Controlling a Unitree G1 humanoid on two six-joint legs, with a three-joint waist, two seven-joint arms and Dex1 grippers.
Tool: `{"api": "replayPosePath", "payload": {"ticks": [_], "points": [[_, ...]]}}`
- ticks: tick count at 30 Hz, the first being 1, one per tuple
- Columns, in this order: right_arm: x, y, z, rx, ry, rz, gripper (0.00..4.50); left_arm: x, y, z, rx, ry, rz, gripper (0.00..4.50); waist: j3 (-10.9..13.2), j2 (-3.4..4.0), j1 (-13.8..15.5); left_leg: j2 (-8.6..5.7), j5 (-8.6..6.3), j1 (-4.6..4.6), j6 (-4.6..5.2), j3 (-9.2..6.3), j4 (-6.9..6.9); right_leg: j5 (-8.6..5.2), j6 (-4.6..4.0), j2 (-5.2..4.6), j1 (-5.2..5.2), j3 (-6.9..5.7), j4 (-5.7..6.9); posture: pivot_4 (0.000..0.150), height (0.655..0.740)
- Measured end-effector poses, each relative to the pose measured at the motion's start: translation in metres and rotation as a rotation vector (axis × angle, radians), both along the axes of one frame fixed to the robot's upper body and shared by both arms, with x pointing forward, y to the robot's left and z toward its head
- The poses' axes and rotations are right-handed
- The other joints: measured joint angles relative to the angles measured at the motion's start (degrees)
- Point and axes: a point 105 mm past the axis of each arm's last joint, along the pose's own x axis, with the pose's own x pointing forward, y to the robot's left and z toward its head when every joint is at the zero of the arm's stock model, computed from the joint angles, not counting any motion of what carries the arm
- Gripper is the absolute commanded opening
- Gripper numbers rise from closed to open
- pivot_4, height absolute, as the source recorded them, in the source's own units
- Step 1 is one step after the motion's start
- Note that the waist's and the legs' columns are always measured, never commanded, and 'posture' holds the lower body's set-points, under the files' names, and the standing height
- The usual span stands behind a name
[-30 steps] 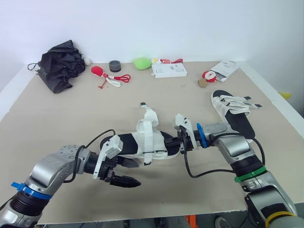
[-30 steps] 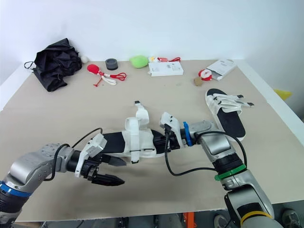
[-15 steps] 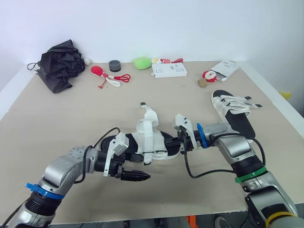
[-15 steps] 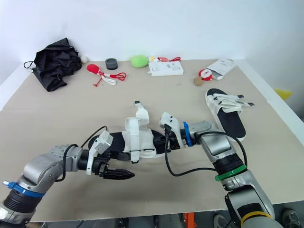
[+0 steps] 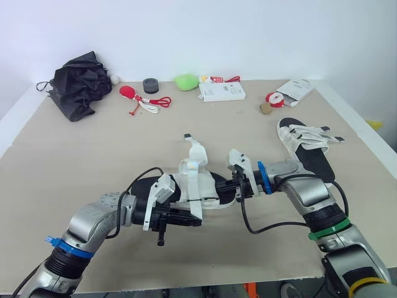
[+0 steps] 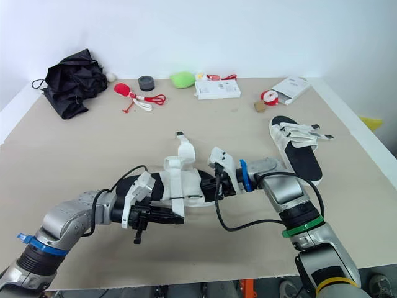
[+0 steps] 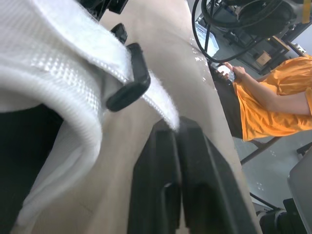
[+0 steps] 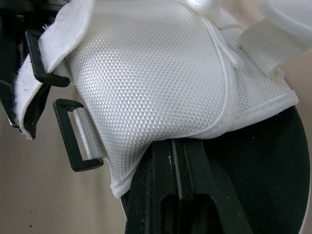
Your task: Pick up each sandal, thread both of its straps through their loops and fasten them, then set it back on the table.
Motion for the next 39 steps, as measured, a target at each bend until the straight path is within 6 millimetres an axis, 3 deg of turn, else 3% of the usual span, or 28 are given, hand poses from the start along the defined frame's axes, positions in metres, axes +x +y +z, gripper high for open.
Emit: {"api": "replayPosePath", "payload": {"ticks": [4, 10, 17, 22, 27, 33, 39], "points": [[0.0, 0.0, 0.0, -0.001, 0.002, -0.001, 0.0, -0.004, 0.003, -0.003, 0.036, 0.017, -0.041, 0.05, 0.0, 0.0, 0.0, 0.0, -0.01, 0.0, 0.0, 0.0, 0.0, -0.01, 0.02, 0.0, -0.01, 0.0, 0.0, 0.15, 0.74], [0.0, 0.001, 0.0, -0.002, 0.005, 0.002, 0.0, -0.039, 0.039, 0.017, 0.185, 0.176, -0.302, 0.05, 0.0, -0.03, -0.1, 0.01, -0.03, -0.02, -0.03, -0.06, -0.09, -0.14, -0.07, 0.11, -0.06, 0.01, 0.0, 0.15, 0.74], [0.001, 0.001, 0.0, -0.002, 0.005, 0.002, 0.0, -0.052, 0.034, 0.017, 0.191, 0.216, -0.405, 0.05, 0.0, -0.04, -0.1, 0.01, -0.03, -0.02, -0.03, -0.05, -0.05, -0.16, -0.1, 0.14, -0.04, 0.06, 0.01, 0.15, 0.74], [0.001, 0.002, 0.001, -0.006, 0.001, 0.0, 0.0, -0.04, 0.0, 0.03, 0.028, 0.29, -0.383, 0.05, 0.1, -0.2, -0.1, 0.01, -0.01, -0.02, 0.0, -0.09, 0.07, -0.02, 0.2, 0.22, 0.03, 0.14, 0.01, 0.15, 0.74], [-0.001, 0.0, 0.002, -0.017, 0.008, 0.003, 0.0, -0.036, -0.012, 0.042, -0.032, 0.36, -0.34, 0.05, 0.1, -0.18, -0.1, 0.01, -0.01, -0.02, -0.01, -0.13, 0.02, -0.09, 0.27, 0.27, 0.05, 0.21, 0.02, 0.15, 0.74], [0.0, 0.001, 0.001, -0.021, 0.01, 0.003, 0.0, -0.017, -0.007, 0.043, 0.044, 0.361, -0.269, 0.05, 0.1, -0.18, -0.1, -0.02, -0.01, 0.0, -0.01, -0.13, 0.04, -0.08, 0.28, 0.27, 0.07, 0.22, 0.02, 0.15, 0.74], [0.0, 0.003, 0.0, -0.013, 0.013, 0.005, 0.0, 0.015, -0.005, 0.063, 0.036, 0.346, -0.199, 0.05, 0.1, -0.19, -0.2, -0.04, -0.01, 0.01, -0.01, -0.11, 0.05, -0.06, 0.29, 0.26, 0.08, 0.26, 0.02, 0.15, 0.74]]}}
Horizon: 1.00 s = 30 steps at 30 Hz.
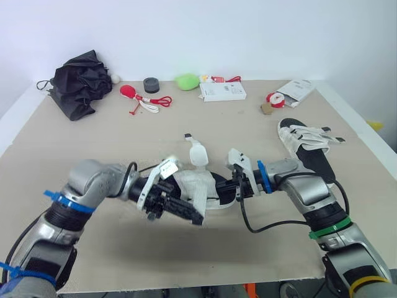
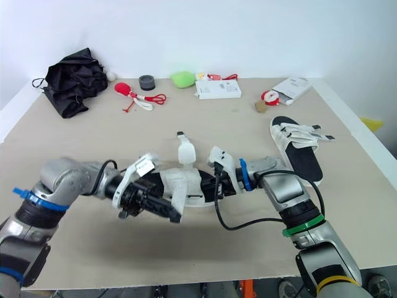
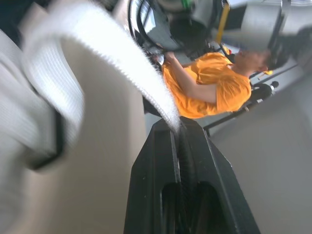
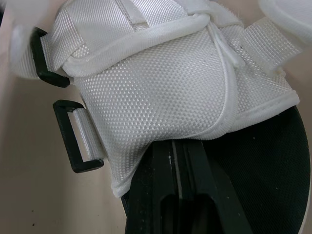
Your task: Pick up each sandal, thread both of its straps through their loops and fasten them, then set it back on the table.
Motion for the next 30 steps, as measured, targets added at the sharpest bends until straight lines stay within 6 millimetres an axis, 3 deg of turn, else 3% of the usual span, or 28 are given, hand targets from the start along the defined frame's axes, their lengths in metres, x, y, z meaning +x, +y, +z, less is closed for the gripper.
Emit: {"api": "replayPosePath", "payload": {"ticks": [7, 11, 15, 23, 30], "points": [[0.002, 0.001, 0.0, 0.009, -0.005, -0.008, 0.0, 0.048, -0.02, 0.032, -0.169, 0.19, 0.201, 0.05, 0.0, -0.09, -0.1, 0.04, 0.06, 0.05, -0.03, -0.01, 0.07, 0.06, 0.09, 0.06, 0.02, 0.02, 0.12, 0.15, 0.74], [0.002, 0.002, 0.0, 0.012, -0.01, -0.012, 0.0, 0.073, -0.023, 0.034, -0.218, 0.332, 0.35, 0.05, 0.1, -0.11, -0.1, 0.05, 0.11, 0.05, -0.07, -0.02, 0.07, 0.1, 0.14, 0.06, 0.01, 0.02, 0.16, 0.15, 0.74], [0.003, 0.002, 0.0, 0.012, -0.016, -0.018, 0.0, 0.085, -0.015, 0.032, -0.224, 0.41, 0.438, 0.05, 0.1, -0.12, 0.0, 0.04, 0.16, 0.04, -0.15, -0.02, 0.07, 0.12, 0.14, 0.01, 0.02, 0.0, 0.16, 0.15, 0.74], [0.005, 0.003, 0.0, 0.014, -0.024, -0.025, 0.0, 0.088, -0.013, 0.027, -0.215, 0.465, 0.492, 0.05, 0.1, -0.12, 0.0, 0.01, 0.24, 0.07, -0.28, -0.01, 0.07, 0.24, 0.06, -0.06, 0.03, 0.0, 0.16, 0.15, 0.74], [0.005, 0.004, -0.001, 0.017, -0.023, -0.029, 0.0, 0.075, -0.015, 0.003, -0.205, 0.56, 0.46, 0.05, 0.1, -0.12, 0.0, 0.02, 0.31, 0.12, -0.37, 0.0, 0.03, 0.32, -0.07, -0.06, 0.03, -0.02, 0.19, 0.15, 0.74]]}}
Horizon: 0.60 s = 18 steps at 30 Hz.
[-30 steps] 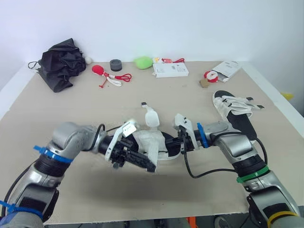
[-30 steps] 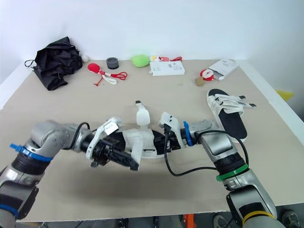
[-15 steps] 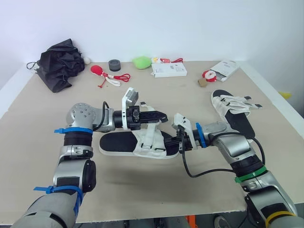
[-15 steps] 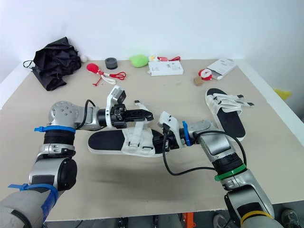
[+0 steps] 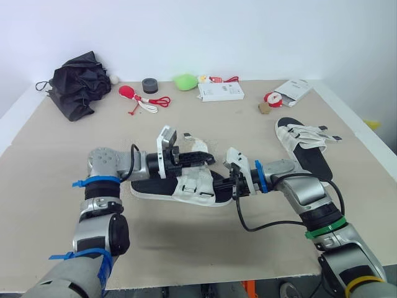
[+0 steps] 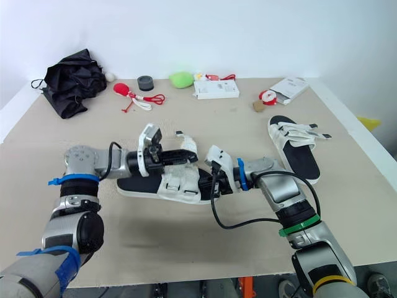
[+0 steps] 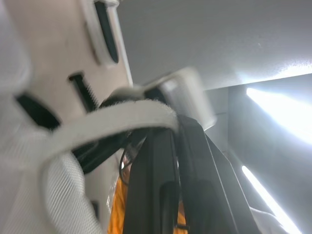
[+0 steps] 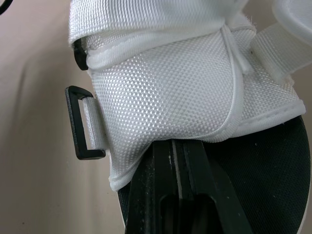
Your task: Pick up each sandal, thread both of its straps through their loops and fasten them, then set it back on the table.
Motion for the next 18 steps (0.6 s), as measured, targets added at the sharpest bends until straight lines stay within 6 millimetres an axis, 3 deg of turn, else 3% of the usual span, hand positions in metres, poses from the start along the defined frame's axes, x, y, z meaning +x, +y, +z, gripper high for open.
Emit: {"api": "replayPosePath", "payload": {"ticks": [11, 18], "points": [[0.0, 0.0, 0.0, -0.001, -0.005, -0.004, 0.0, 0.021, 0.021, -0.013, -0.023, 0.089, 0.148, 0.05, 0.0, 0.0, 0.0, 0.0, 0.01, 0.01, 0.02, 0.0, 0.0, 0.0, -0.01, 0.01, 0.01, -0.05, 0.0, 0.15, 0.74], [0.0, 0.001, 0.0, 0.0, -0.006, -0.006, 0.0, 0.027, 0.022, -0.02, -0.007, 0.111, 0.183, 0.05, 0.0, 0.0, 0.0, 0.02, 0.01, 0.02, 0.01, 0.0, 0.0, 0.0, -0.01, 0.01, 0.01, -0.06, 0.0, 0.15, 0.74]]}}
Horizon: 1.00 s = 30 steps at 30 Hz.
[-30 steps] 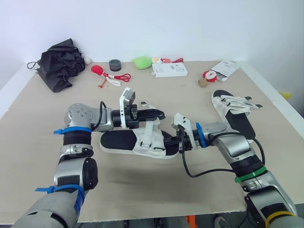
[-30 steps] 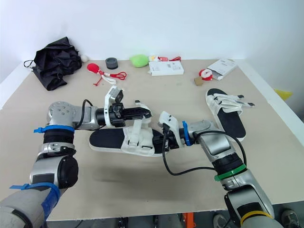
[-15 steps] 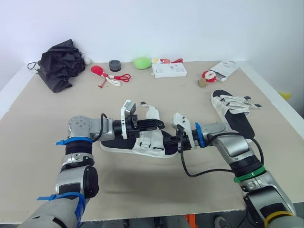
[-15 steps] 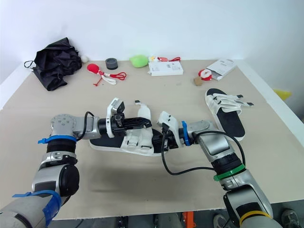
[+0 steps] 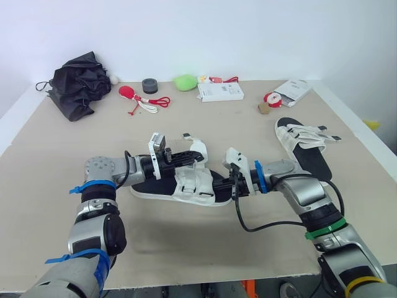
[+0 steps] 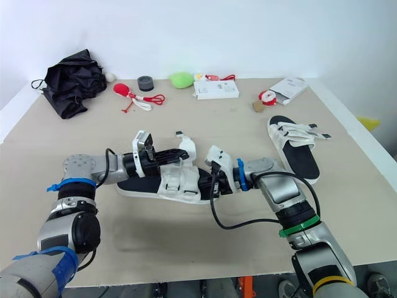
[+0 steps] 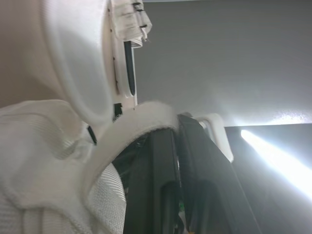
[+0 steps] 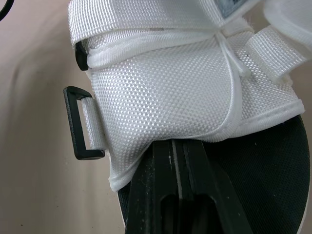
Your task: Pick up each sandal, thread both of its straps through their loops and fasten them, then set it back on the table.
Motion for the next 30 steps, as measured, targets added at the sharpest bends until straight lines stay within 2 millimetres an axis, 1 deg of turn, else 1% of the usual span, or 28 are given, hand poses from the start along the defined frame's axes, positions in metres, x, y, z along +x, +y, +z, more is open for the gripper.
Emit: {"api": "replayPosePath", "payload": {"ticks": [13, 14, 15, 16, 17, 19, 21, 23, 25, 30], "points": [[0.0, 0.0, -0.003, -0.002, -0.003, -0.019, 0.0, 0.009, 0.004, -0.007, -0.03, -0.003, 0.111, 0.05, -0.1, 0.12, 0.0, 0.01, 0.04, 0.26, -0.08, 0.0, 0.0, 0.16, -0.01, -0.1, 0.18, -0.14, 0.0, 0.15, 0.74], [0.0, 0.0, -0.003, -0.002, -0.001, -0.019, 0.0, 0.009, 0.004, -0.008, -0.029, -0.007, 0.118, 0.65, -0.2, 0.13, 0.0, 0.01, 0.05, 0.3, -0.1, 0.0, 0.0, 0.19, -0.06, -0.1, 0.2, -0.14, 0.0, 0.15, 0.74], [0.0, 0.0, -0.003, -0.002, 0.001, -0.02, 0.0, 0.011, 0.006, -0.011, -0.017, -0.009, 0.139, 0.83, -0.2, 0.14, 0.0, 0.03, 0.05, 0.38, -0.1, 0.0, -0.02, 0.21, -0.08, -0.08, 0.24, -0.15, 0.0, 0.15, 0.74], [0.0, 0.001, -0.003, -0.001, 0.002, -0.019, 0.0, 0.011, 0.009, -0.014, -0.003, -0.012, 0.158, 1.22, -0.2, 0.15, -0.1, 0.04, 0.05, 0.39, -0.11, 0.0, -0.04, 0.21, -0.1, -0.06, 0.23, -0.14, 0.0, 0.15, 0.74], [-0.001, 0.001, -0.003, 0.0, 0.003, -0.018, 0.0, 0.01, 0.013, -0.018, 0.011, -0.01, 0.175, 1.78, -0.2, 0.17, -0.1, 0.05, 0.05, 0.4, -0.11, -0.01, -0.08, 0.2, -0.12, -0.04, 0.23, -0.14, 0.0, 0.15, 0.74], [-0.001, 0.0, -0.003, 0.0, 0.005, -0.018, 0.0, 0.01, 0.018, -0.026, 0.039, -0.002, 0.205, 2.73, -0.2, 0.16, 0.0, 0.06, 0.06, 0.39, -0.13, -0.03, -0.11, 0.17, -0.18, -0.03, 0.23, -0.17, -0.01, 0.15, 0.74], [-0.001, -0.001, -0.004, -0.001, 0.01, -0.019, 0.0, 0.012, 0.021, -0.022, 0.033, -0.022, 0.227, 3.86, -0.3, 0.12, 0.0, 0.06, 0.06, 0.39, -0.12, -0.02, -0.11, 0.14, -0.22, -0.03, 0.25, -0.17, -0.03, 0.15, 0.74], [-0.001, -0.001, -0.005, -0.003, 0.015, -0.023, 0.0, 0.015, 0.021, -0.018, 0.031, -0.04, 0.241, 4.44, -0.5, 0.13, 0.0, 0.05, 0.04, 0.46, -0.13, -0.02, -0.11, 0.15, -0.2, -0.05, 0.35, -0.19, -0.09, 0.15, 0.74], [-0.001, -0.001, -0.006, -0.004, 0.016, -0.028, 0.0, 0.02, 0.025, -0.019, 0.06, -0.046, 0.282, 4.44, -0.5, 0.15, 0.0, 0.05, 0.02, 0.64, -0.16, -0.03, -0.11, 0.16, -0.17, -0.08, 0.53, -0.21, -0.15, 0.15, 0.74], [-0.001, -0.002, -0.007, -0.005, 0.02, -0.029, 0.0, 0.023, 0.022, -0.021, 0.1, -0.056, 0.289, 4.44, -0.5, 0.2, 0.0, 0.05, 0.0, 0.76, -0.18, -0.08, -0.16, 0.11, -0.21, -0.09, 0.66, -0.29, -0.18, 0.15, 0.74]]}}
